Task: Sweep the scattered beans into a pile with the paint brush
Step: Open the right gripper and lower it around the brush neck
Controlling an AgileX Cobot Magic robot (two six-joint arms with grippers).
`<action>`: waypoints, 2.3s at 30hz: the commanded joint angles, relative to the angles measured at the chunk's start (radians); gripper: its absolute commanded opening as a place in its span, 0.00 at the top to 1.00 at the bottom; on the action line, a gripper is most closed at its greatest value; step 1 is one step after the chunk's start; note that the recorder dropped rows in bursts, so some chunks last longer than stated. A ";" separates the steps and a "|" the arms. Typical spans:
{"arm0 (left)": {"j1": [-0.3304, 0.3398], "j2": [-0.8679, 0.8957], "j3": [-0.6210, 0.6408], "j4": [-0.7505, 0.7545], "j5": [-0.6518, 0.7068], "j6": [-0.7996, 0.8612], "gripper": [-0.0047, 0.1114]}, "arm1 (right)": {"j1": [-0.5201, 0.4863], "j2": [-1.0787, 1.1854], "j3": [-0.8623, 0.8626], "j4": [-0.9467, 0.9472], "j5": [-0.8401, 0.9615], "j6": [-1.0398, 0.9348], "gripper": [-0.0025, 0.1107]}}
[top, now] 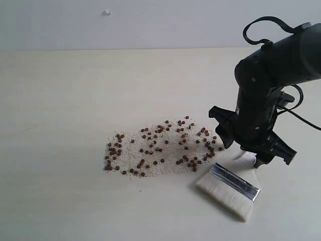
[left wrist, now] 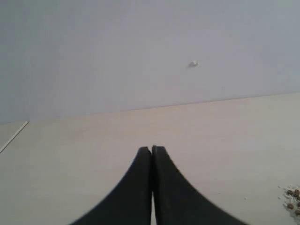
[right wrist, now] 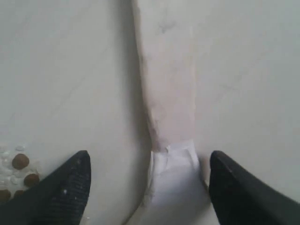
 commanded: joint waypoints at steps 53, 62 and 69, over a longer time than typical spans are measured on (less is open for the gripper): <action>-0.004 -0.007 0.003 -0.006 0.001 0.005 0.96 | -0.056 0.091 0.002 0.090 -0.046 -0.133 0.39; -0.004 -0.007 0.003 -0.006 0.001 0.005 0.96 | -0.056 0.091 0.002 0.087 -0.037 -0.141 0.39; -0.004 -0.007 0.003 -0.006 0.001 0.005 0.96 | -0.056 0.091 0.002 0.087 0.013 -0.163 0.39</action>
